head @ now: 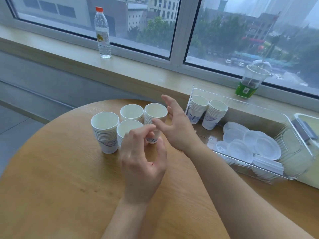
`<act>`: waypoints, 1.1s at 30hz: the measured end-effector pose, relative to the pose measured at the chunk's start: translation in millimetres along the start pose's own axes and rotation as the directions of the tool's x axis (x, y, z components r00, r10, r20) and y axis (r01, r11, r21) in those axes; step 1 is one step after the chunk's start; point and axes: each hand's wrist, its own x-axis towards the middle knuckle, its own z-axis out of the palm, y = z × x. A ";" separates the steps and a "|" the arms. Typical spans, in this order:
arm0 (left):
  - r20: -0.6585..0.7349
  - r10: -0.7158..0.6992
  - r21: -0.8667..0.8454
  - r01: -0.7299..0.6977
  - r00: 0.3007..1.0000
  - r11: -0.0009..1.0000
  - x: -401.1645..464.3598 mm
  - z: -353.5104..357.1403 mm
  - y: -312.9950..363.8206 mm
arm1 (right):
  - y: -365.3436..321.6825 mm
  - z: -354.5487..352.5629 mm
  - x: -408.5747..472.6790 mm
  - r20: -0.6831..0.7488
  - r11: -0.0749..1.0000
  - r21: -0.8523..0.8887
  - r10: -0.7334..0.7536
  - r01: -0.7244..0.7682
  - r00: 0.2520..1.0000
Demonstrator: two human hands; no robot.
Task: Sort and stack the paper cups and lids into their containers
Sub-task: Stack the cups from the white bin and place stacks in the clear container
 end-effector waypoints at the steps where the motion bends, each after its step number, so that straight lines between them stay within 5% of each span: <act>1: -0.028 0.022 0.053 -0.021 0.999 0.998 3.0 -3.1 -1.4 | 1.9 1.8 1.5 0.002 1.000 -0.010 0.010 -0.010 1.000; 8: -0.147 -0.125 0.209 0.155 0.981 0.966 9.3 -9.1 -25.6 | 13.9 12.6 7.8 0.007 0.995 -0.002 0.099 -0.099 0.995; 24: -0.062 -0.121 0.165 0.130 0.991 0.978 -0.8 1.8 -43.1 | 1.3 8.2 -15.3 -0.047 0.996 -0.085 -0.028 0.024 0.998; 33: -0.008 -0.177 0.123 0.176 0.984 0.977 -4.0 4.5 -42.4 | -9.7 -35.8 -42.4 -0.083 0.996 0.070 -0.044 0.050 0.996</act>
